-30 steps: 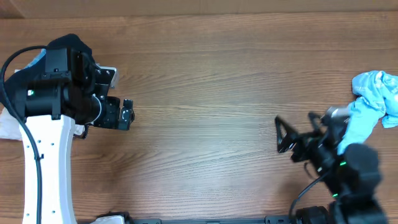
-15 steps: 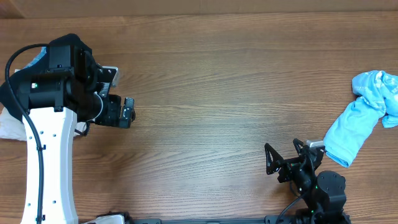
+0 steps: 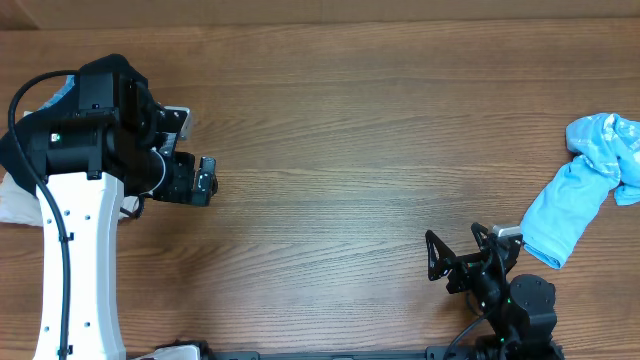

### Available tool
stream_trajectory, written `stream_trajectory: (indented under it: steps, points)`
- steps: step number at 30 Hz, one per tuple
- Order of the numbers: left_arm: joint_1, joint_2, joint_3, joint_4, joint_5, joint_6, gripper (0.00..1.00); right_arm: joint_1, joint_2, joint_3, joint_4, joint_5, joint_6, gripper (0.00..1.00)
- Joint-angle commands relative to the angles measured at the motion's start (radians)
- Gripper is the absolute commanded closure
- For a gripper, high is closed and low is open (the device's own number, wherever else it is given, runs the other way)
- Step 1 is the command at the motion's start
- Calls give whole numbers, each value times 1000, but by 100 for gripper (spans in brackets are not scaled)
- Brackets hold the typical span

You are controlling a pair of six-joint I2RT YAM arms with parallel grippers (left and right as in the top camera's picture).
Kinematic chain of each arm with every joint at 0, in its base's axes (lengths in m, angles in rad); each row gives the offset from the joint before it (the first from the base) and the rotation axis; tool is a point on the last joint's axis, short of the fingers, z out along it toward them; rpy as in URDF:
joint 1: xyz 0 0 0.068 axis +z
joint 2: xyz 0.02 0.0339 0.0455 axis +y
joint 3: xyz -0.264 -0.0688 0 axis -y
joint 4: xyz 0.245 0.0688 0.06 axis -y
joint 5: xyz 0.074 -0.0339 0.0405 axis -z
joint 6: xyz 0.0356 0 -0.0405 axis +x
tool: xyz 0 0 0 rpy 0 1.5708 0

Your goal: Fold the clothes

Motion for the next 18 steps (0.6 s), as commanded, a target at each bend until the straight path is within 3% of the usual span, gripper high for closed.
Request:
stream_trajectory:
  steps: [1, 6, 9, 10, 13, 18]
  points:
    - [-8, 1, -4, 2, -2, -11, 0, 2, -12, -9, 3, -4, 2, 0]
    - [-16, -71, -4, 9, -110, -9, 0, 2, -12, -9, 3, -4, 2, 0]
    - [-17, -208, -27, 156, -103, -3, 0, 2, -12, -9, 3, -4, 2, 0]
    - [-17, -294, -81, 289, -50, -3, 0, 2, -12, -9, 3, -4, 2, 0]
    - [-17, -457, -243, 463, 34, -4, 0, 2, -12, -9, 3, -4, 2, 0]
    - [-14, -775, -647, 716, 42, -3, 0, 2, -12, -9, 3, -4, 2, 0]
